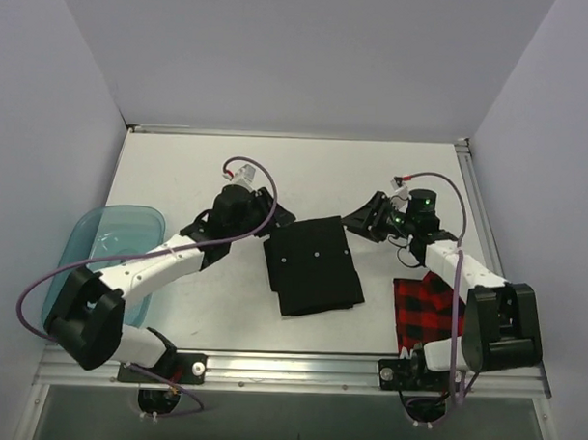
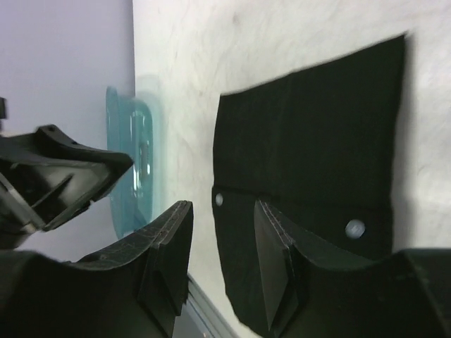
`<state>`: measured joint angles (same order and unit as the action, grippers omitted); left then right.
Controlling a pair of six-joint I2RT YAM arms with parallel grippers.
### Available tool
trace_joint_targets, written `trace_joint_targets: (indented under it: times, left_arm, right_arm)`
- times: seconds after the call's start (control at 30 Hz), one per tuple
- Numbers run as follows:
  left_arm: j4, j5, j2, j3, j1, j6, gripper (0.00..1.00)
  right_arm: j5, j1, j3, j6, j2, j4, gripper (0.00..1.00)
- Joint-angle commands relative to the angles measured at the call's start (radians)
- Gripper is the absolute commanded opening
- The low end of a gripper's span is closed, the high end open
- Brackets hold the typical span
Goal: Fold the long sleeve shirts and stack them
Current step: Fold the shirt
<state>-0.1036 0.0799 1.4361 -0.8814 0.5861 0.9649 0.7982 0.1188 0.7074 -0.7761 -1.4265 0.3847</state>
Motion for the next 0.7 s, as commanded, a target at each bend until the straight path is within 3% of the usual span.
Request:
trace_joint_targets:
  times: [0.0,0.23,0.37,0.67]
  left_arm:
    - [0.143,-0.095,-0.091,0.086,0.160,0.041,0.44]
    - [0.082,-0.135,-0.042,0.219,0.414,0.101,0.36]
    - [0.059,-0.149,-0.002,0.292,0.437,0.143,0.31]
    - [0.214,-0.207,-0.032,0.305,0.396,0.120,0.28]
  right_arm:
    - [0.010,0.077,-0.077,0.078,0.096,-0.199,0.40]
    - [0.035,0.225,-0.244,0.049,0.133,-0.133,0.37]
    - [-0.022,0.226,-0.310,0.069,0.156,-0.145,0.36]
    - [-0.226,0.154,-0.329,0.202,0.287,-0.482,0.36]
